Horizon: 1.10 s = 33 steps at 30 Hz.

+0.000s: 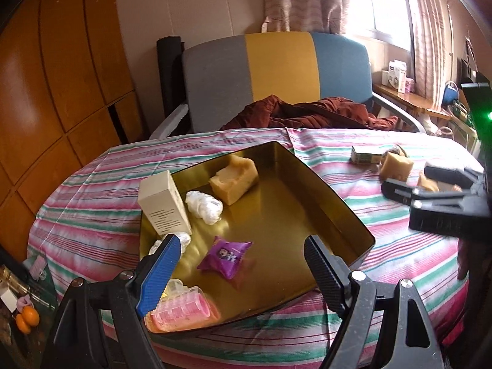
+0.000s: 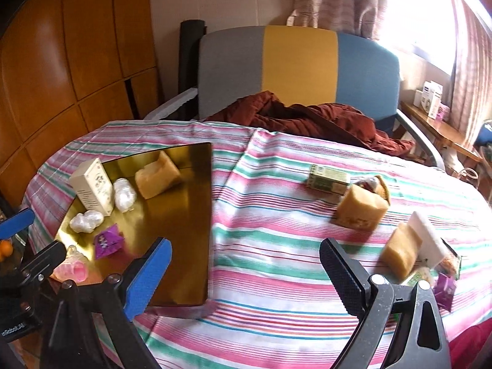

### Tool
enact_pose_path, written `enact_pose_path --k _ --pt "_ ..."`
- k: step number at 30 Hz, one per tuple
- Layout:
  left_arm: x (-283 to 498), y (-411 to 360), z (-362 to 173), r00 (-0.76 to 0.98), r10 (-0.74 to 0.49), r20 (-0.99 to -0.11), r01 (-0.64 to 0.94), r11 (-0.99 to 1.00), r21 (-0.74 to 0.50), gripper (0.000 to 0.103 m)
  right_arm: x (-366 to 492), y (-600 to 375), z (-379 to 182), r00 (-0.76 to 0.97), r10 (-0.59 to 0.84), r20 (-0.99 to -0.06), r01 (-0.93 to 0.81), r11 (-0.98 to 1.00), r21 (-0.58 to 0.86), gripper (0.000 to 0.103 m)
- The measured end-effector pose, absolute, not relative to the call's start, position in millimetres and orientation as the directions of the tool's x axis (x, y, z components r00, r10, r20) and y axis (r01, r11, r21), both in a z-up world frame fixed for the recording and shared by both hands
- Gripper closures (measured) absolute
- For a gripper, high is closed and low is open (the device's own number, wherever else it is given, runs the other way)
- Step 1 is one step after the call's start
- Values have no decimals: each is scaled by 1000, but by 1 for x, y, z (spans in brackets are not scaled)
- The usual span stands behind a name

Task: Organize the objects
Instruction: 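Move both tools from the gold tray toward the remaining items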

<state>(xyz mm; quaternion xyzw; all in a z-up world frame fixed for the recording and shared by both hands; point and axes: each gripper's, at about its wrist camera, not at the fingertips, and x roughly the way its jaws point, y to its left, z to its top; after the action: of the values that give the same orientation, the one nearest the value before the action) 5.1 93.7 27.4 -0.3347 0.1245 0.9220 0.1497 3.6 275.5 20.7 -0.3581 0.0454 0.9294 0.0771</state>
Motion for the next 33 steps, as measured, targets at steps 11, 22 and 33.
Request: enact_pose_path --k 11,22,33 --pt "7 118 21 -714 203 -670 -416 -892 174 19 2 354 35 -705 204 -679 -285 -959 8 5" --pt "1 147 26 -669 307 -676 -528 -837 142 19 2 456 35 -654 344 -674 -454 -891 -14 5" --pt "-42 204 28 -479 423 -769 -611 -790 -54 19 20 508 21 -659 327 -678 -532 -839 113 5"
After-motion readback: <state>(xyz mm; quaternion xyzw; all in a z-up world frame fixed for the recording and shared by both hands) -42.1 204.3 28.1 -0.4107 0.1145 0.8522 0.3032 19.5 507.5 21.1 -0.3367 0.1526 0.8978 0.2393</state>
